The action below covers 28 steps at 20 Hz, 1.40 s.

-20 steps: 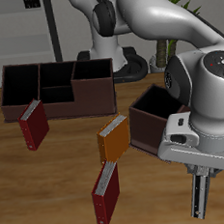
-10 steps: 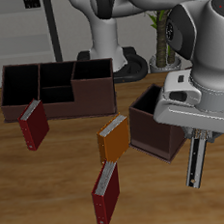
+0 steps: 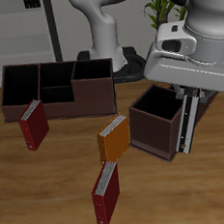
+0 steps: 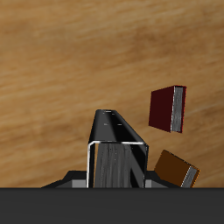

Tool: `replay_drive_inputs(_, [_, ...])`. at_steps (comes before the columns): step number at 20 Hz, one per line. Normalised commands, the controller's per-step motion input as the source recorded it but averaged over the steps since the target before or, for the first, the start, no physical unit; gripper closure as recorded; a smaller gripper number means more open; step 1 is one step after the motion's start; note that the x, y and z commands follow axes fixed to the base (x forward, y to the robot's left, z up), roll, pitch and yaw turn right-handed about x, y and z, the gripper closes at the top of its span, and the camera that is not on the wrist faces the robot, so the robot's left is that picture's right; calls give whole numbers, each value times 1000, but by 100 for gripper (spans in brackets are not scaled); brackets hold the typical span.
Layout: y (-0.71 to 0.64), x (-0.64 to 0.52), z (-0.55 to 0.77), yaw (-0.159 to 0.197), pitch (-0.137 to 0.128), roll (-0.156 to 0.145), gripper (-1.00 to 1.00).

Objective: Place the striped book into the left desk caddy's left compartment

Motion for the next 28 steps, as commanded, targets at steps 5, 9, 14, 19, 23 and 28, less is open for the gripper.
replay_drive_inputs(5, [-146,-320,385,25,-54,-20,100])
replay_drive_inputs(9, [-181,-305,268,-2,-50,-33,100])
replay_drive_inputs(14, [-19,-423,132,26,-51,-10,100])
replay_drive_inputs(19, [-227,-322,198,-58,-14,-13,100])
replay_drive_inputs(23, [-316,-346,185,-74,8,-16,100])
replay_drive_inputs(28, [-175,-404,119,7,-5,5,100])
